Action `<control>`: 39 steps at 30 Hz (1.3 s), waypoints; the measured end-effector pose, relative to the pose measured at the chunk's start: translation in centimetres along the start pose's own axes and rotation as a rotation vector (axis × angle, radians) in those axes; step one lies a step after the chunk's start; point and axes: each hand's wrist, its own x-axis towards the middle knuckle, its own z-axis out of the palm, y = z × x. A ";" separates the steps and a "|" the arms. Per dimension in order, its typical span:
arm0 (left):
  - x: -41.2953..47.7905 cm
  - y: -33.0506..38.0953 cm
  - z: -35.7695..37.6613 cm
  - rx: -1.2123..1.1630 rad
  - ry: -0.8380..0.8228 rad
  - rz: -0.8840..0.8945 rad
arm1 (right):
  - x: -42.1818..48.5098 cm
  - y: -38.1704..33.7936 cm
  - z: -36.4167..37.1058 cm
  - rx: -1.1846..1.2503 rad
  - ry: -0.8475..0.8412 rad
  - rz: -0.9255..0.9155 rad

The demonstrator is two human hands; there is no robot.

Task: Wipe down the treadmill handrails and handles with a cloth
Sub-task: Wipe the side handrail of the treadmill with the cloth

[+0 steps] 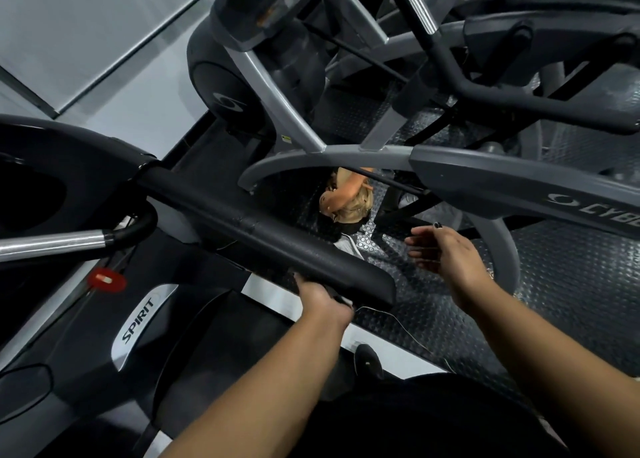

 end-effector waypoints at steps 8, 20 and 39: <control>-0.9 -2.1 -1.0 0.143 -0.088 -0.212 | 0.2 -0.6 0.9 0.055 0.013 0.010; -2.7 -2.5 -1.4 0.282 -0.150 -0.315 | 0.6 -0.6 -0.7 0.054 0.030 -0.043; -6.5 4.3 -2.8 1.255 -0.131 1.306 | -1.3 -5.1 3.4 -0.033 -0.028 -0.491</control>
